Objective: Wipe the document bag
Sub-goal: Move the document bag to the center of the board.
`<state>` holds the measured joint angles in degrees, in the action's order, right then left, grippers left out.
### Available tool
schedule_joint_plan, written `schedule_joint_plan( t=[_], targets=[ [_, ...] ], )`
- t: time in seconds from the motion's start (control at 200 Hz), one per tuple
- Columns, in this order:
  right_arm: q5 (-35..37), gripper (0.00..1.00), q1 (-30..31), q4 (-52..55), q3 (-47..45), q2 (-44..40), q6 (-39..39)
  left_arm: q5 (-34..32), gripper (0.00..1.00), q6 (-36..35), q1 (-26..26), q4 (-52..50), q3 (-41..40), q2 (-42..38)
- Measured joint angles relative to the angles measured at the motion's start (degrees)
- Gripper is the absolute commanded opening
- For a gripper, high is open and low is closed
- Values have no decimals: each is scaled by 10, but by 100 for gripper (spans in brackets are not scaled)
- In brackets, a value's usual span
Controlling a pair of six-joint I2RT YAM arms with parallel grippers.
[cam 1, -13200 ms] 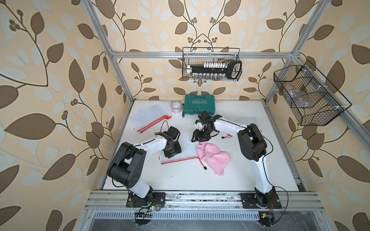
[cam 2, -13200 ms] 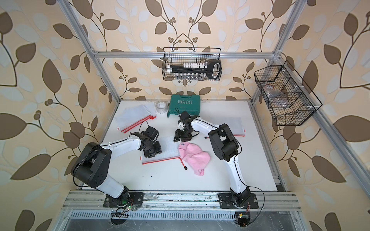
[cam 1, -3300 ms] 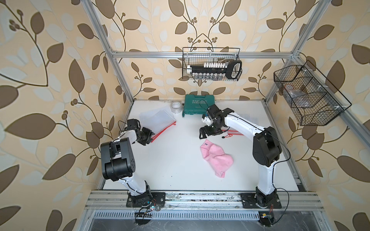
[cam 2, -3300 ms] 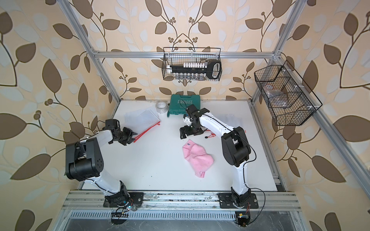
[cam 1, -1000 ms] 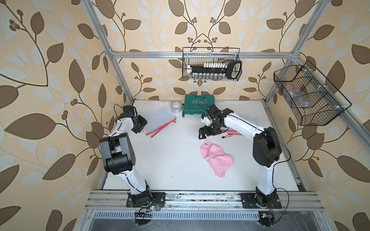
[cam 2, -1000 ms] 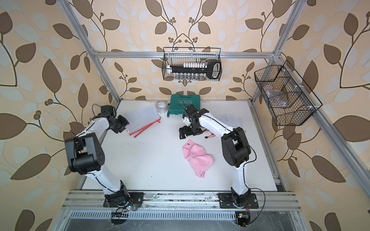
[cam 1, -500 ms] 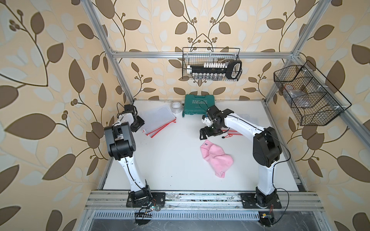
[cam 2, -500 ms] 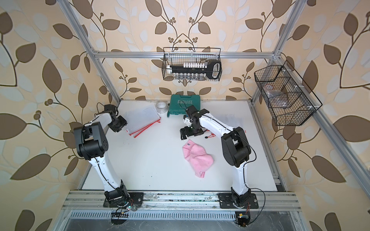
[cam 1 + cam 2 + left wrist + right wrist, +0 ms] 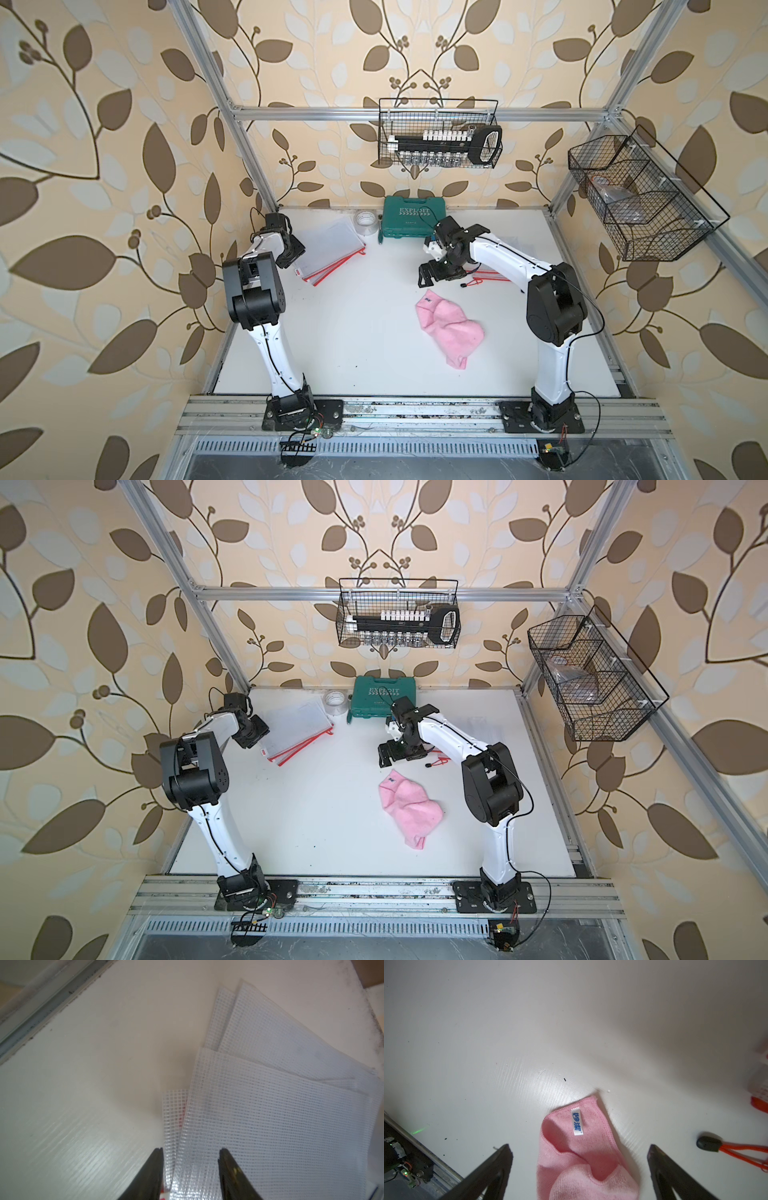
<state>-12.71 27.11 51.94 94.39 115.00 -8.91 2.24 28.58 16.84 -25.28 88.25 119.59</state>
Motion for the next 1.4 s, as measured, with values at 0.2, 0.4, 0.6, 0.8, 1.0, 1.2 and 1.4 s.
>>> schedule_joint_plan(
  t=[0.2, 0.4, 0.6, 0.8, 1.0, 1.2, 1.4],
  targets=[
    [0, 98, -10, 1, 0, 0, 0, 1, 46, -4, 0, 11, 17, 35],
    [0, 98, -10, 1, 0, 0, 0, 0, 42, -12, -9, 16, 30, 46],
    [0, 98, -10, 1, 0, 0, 0, -9, 23, -31, -19, 18, 34, 50],
    [-2, 98, -10, 1, -5, 0, 0, -9, 2, -46, -27, 20, 38, 54],
    [-7, 98, -10, 1, -9, 0, 0, -9, 0, -46, -35, 22, 36, 53],
    [-9, 98, -8, 0, -10, 0, -1, -1, 0, -45, -38, 23, 15, 25],
    [-13, 98, -3, -1, -10, 0, -1, 39, 0, -38, -38, 25, -40, -66]
  ],
)
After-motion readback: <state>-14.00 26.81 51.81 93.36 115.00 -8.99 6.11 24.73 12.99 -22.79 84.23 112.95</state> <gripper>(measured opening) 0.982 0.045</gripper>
